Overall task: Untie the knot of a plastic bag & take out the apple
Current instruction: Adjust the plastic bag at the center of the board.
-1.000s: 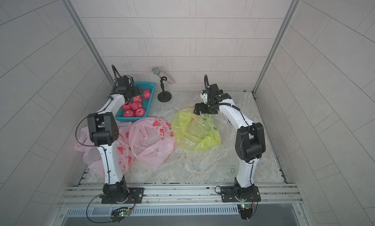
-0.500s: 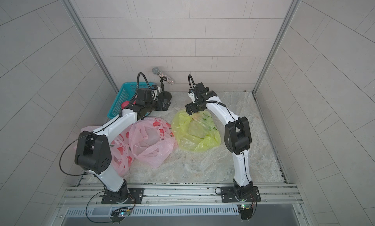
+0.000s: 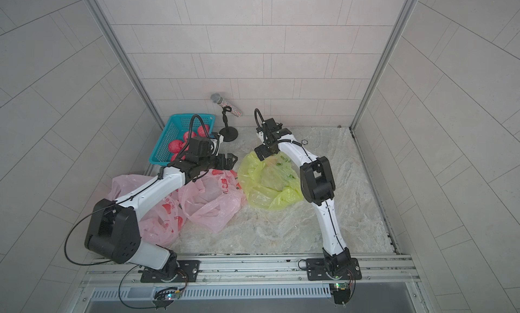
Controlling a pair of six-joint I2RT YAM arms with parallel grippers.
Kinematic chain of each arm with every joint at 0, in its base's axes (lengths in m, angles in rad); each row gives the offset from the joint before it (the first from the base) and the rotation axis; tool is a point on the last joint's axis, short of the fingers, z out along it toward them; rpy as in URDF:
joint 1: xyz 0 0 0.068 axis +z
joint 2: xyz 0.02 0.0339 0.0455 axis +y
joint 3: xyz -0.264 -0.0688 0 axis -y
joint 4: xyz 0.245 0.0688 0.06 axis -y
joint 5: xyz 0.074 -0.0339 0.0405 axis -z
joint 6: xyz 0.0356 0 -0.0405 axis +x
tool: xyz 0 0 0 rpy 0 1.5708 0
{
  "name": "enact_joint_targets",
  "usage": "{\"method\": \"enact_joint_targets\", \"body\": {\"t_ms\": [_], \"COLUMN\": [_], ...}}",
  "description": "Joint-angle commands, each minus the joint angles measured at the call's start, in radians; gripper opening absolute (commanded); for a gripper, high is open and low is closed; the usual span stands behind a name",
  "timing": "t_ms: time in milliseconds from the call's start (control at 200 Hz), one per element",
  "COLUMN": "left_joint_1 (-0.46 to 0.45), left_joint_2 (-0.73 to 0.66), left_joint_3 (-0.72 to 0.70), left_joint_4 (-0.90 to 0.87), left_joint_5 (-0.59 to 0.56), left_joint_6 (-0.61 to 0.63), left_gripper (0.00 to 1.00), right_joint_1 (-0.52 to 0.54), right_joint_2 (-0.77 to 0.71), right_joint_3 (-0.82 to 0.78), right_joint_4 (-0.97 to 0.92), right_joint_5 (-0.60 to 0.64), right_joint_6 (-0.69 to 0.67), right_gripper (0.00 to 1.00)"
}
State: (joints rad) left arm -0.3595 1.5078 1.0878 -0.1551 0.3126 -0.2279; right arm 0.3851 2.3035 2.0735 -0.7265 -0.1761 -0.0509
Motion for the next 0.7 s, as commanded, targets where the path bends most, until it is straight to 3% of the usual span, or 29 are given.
{"method": "enact_joint_targets", "body": {"t_ms": [0,270,470,560,650,695], "left_joint_1": [-0.028,-0.056,-0.12,-0.166,-0.206,-0.223], "left_joint_2": [0.011,0.052,0.086,0.095,0.086,0.074], "left_joint_3": [0.012,0.032,0.053,0.058,0.056,0.046], "left_joint_4": [-0.01,-0.023,-0.026,-0.027,-0.029,-0.028], "left_joint_5": [0.029,0.043,0.039,0.038,0.034,0.026], "left_joint_6": [0.006,0.034,0.075,0.098,0.117,0.128], "left_gripper": [1.0,1.0,1.0,1.0,1.0,1.0], "right_joint_1": [-0.018,-0.061,-0.064,-0.066,-0.069,-0.072], "right_joint_2": [0.051,0.073,0.073,0.075,0.054,0.032], "right_joint_3": [0.059,0.081,0.083,0.083,0.059,0.025], "right_joint_4": [-0.028,-0.082,-0.184,-0.241,-0.279,-0.28], "right_joint_5": [-0.018,-0.168,-0.243,-0.254,-0.259,-0.253], "right_joint_6": [-0.003,0.056,0.106,0.134,0.171,0.2], "right_gripper": [0.98,0.65,0.16,0.14,0.0,0.0]}}
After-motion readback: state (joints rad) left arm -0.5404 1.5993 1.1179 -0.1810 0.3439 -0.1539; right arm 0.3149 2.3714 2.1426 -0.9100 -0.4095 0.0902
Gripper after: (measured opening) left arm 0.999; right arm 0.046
